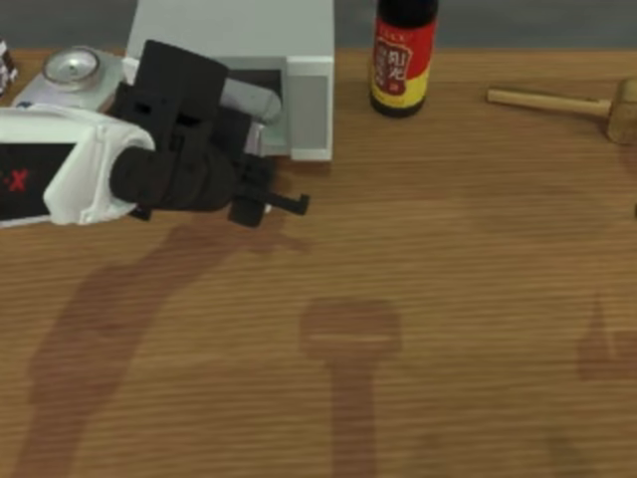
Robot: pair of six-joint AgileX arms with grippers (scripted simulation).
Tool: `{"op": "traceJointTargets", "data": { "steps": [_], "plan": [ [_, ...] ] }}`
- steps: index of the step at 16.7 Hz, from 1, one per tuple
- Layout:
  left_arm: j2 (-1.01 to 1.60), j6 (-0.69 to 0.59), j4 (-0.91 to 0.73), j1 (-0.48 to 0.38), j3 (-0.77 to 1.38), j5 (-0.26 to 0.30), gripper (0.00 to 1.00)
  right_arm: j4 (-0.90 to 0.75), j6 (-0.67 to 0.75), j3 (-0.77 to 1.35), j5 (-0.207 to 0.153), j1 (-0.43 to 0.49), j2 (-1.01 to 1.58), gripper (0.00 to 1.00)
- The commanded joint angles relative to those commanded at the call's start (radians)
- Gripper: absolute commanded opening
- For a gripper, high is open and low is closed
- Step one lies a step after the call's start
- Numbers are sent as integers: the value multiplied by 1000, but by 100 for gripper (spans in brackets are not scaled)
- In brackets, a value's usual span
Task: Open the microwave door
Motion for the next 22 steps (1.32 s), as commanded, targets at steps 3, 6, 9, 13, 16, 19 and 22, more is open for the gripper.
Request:
{"op": "traceJointTargets", "data": {
  "steps": [3, 6, 9, 13, 16, 19, 22],
  "plan": [
    [0, 0, 0, 0, 0, 0, 0, 0, 0, 0, 0, 0, 0, 100],
    [0, 0, 0, 0, 0, 0, 0, 0, 0, 0, 0, 0, 0, 100],
    [-3, 5, -1, -2, -5, 15, 0, 0, 0, 0, 0, 0, 0, 100],
    [-21, 45, 3, 17, -22, 42, 0, 0, 0, 0, 0, 0, 0, 100],
    [-26, 62, 2, 25, -32, 53, 0, 0, 0, 0, 0, 0, 0, 100],
    [-26, 62, 2, 25, -32, 53, 0, 0, 0, 0, 0, 0, 0, 100],
    [-26, 62, 2, 25, -32, 53, 0, 0, 0, 0, 0, 0, 0, 100]
  ]
}}
